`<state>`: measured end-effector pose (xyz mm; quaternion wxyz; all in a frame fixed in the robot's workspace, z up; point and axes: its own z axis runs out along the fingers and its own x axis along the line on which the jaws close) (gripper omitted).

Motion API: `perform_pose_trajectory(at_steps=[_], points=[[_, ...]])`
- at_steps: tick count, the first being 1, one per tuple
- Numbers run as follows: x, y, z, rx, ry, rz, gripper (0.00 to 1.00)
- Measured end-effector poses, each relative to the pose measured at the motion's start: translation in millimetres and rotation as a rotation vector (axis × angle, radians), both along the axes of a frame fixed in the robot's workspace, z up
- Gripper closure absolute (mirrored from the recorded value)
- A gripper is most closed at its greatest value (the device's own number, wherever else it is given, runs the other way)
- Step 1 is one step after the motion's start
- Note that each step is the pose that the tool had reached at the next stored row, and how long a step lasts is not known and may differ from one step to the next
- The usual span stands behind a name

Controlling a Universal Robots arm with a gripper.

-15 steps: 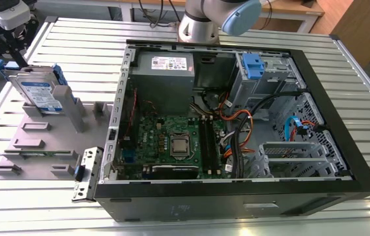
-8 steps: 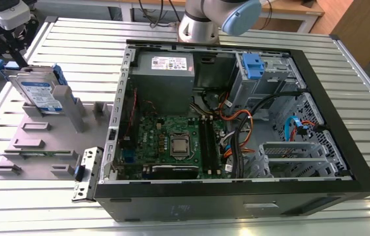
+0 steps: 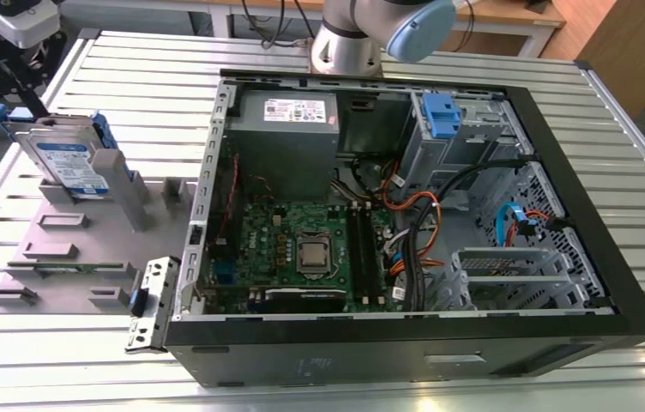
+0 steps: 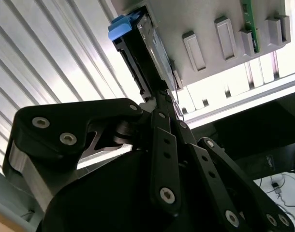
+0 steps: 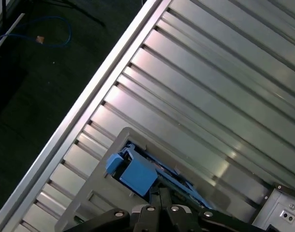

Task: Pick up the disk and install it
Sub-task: 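Pick up the disk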

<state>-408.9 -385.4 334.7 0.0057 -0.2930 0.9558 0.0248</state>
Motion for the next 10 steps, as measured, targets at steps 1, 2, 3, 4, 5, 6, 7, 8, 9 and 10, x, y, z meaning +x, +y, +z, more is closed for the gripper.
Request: perform_pose_trajectory(at_steps=[1, 2, 3, 4, 5, 6, 7, 8, 9, 10], points=[[0.0, 0.0, 0.0, 0.0000, 0.0000, 0.017, 0.89], [0.0, 0.0, 0.0, 0.0000, 0.0000, 0.034, 0.89], [0.0, 0.0, 0.0, -0.0001, 0.0000, 0.052, 0.89], [0.0, 0.0, 0.0, 0.0000, 0.0000, 0.070, 0.89], [0.0, 0.0, 0.0, -0.0001, -0.0001, 0.087, 0.89], [0.0, 0.0, 0.0, 0.0000, -0.0001, 0.105, 0.89], [0.0, 0.0, 0.0, 0.0000, 0.0000, 0.122, 0.89], [0.0, 0.0, 0.0, -0.0001, 0.0000, 0.140, 0.89], [0.0, 0.0, 0.0, -0.0001, 0.0000, 0.158, 0.89], [0.0, 0.0, 0.0, -0.0001, 0.0000, 0.175, 0.89]])
